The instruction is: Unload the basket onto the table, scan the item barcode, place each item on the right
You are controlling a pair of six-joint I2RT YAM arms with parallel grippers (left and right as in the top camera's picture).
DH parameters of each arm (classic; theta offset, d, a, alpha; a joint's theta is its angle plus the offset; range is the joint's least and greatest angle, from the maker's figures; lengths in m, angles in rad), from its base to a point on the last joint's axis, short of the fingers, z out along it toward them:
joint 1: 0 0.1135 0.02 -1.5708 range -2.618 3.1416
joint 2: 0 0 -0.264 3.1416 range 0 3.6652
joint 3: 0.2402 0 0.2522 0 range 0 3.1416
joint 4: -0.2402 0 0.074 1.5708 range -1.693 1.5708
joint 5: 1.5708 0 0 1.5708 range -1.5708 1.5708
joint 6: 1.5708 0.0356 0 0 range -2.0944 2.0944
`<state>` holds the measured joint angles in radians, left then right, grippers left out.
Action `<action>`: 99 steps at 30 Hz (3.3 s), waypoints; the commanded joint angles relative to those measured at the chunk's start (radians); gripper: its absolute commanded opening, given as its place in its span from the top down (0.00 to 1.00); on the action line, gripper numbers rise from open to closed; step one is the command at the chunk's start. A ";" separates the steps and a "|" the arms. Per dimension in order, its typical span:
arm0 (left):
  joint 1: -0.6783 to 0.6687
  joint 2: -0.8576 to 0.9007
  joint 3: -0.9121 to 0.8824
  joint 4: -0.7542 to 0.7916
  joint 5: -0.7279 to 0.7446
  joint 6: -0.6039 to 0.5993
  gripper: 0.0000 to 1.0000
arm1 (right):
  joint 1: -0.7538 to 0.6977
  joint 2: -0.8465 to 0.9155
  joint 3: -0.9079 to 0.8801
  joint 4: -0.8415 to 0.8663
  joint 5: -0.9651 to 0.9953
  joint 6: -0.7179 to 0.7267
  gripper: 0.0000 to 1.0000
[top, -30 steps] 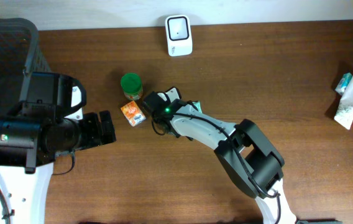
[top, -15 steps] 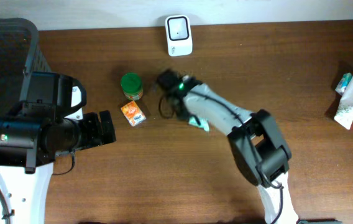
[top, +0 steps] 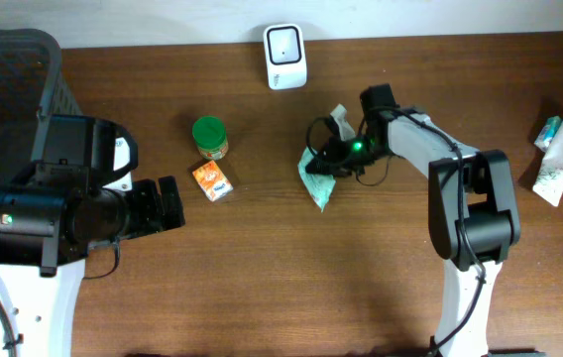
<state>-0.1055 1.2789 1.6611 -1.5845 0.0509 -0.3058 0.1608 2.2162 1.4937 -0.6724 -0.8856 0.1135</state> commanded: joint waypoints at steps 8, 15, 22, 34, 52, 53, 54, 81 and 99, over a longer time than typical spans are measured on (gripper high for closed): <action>0.002 -0.010 0.003 0.001 -0.007 0.008 0.01 | -0.027 0.002 -0.042 -0.107 0.192 -0.027 0.62; 0.002 -0.010 0.003 0.001 -0.007 0.008 0.01 | -0.040 0.001 -0.010 -0.113 -0.082 -0.029 0.96; 0.002 -0.010 0.003 0.001 -0.007 0.008 0.01 | -0.083 0.000 0.324 -0.113 -0.565 -0.028 0.96; 0.002 -0.010 0.003 0.001 -0.007 0.008 0.01 | -0.084 0.000 0.428 -0.023 -0.666 0.345 0.96; 0.002 -0.010 0.003 0.001 -0.007 0.008 0.01 | -0.083 0.000 0.428 0.087 -0.666 0.485 0.96; 0.002 -0.010 0.003 0.001 -0.007 0.008 0.01 | -0.083 0.000 0.428 0.087 -0.666 0.461 0.96; 0.002 -0.010 0.003 0.001 -0.007 0.008 0.01 | -0.083 0.000 0.428 0.091 -0.666 0.433 0.96; 0.002 -0.010 0.003 0.001 -0.007 0.008 0.01 | -0.083 0.000 0.428 0.113 -0.666 0.346 0.96; 0.002 -0.010 0.003 0.001 -0.007 0.008 0.01 | -0.083 0.000 0.428 0.113 -0.666 0.346 0.96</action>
<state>-0.1055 1.2789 1.6611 -1.5848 0.0505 -0.3058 0.0811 2.2230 1.9018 -0.5629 -1.5135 0.4713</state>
